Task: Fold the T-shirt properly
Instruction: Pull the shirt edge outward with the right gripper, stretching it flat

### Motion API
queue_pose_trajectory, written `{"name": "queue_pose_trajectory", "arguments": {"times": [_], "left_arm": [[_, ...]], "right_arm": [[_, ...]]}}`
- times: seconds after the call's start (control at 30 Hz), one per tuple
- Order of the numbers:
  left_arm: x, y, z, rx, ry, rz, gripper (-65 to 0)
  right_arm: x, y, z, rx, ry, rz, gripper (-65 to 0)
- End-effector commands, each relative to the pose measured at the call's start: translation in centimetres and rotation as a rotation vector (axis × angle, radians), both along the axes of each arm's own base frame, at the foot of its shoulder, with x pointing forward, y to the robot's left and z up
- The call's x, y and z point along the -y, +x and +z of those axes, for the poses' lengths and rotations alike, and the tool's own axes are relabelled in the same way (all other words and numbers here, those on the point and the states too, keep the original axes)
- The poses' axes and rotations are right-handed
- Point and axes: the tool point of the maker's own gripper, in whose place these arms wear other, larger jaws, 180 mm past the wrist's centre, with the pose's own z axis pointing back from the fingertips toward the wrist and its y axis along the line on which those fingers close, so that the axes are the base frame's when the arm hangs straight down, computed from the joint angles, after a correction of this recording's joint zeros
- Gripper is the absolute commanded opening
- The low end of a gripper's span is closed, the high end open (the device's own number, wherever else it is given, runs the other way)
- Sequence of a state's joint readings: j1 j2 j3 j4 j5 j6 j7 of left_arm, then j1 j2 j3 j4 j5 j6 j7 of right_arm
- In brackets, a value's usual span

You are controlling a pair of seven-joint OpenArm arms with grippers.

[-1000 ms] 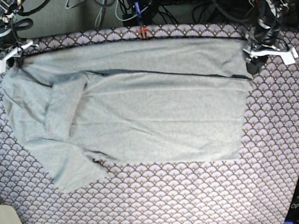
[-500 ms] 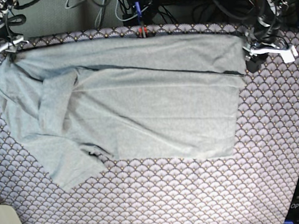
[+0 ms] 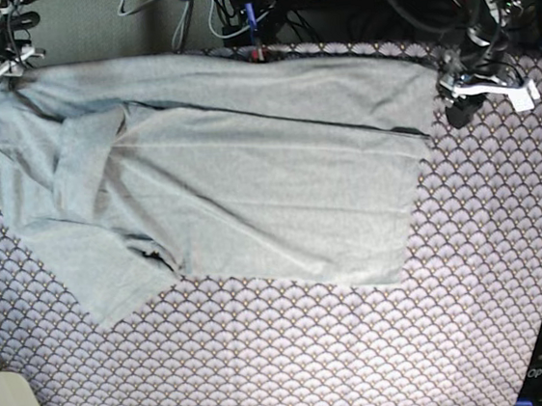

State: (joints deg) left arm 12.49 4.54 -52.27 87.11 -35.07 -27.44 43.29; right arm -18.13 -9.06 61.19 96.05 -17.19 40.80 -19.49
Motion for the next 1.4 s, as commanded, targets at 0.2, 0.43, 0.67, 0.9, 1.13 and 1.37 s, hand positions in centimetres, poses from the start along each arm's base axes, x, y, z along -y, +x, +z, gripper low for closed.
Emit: {"name": "queue_pose_trajectory", "arguments": {"times": [0.2,0.43,0.67,0.9,1.13,1.37], "left_arm": [[-0.5,0.6,1.3,0.049,0.021,0.0,-41.3],[-0.5,0.7,1.3,0.05,0.023,-0.001,-41.3],[-1.5,0.9,1.7,0.055,0.041,-0.006,-41.3],[-1.5,1.0,1.9,0.059,0.046,-0.007,-41.3],[-1.5,1.4,2.0,0.067,0.043,-0.008,-41.3],[-1.5,1.6,2.1,0.071,0.041,-0.008,-41.3]], "right_arm": [[-1.2,2.4,0.4,0.036,-0.004,0.072,-28.1],[-1.8,2.9,-0.2,-0.032,-0.035,0.127,-28.1],[-0.7,2.0,-0.7,-0.042,-0.031,0.078,-28.1],[0.2,2.3,-0.2,-0.022,-0.043,0.042,-28.1],[0.3,2.0,-0.5,-0.065,-0.066,0.059,-27.4],[0.6,2.3,-0.4,-0.099,-0.097,0.07,-15.2]]}}
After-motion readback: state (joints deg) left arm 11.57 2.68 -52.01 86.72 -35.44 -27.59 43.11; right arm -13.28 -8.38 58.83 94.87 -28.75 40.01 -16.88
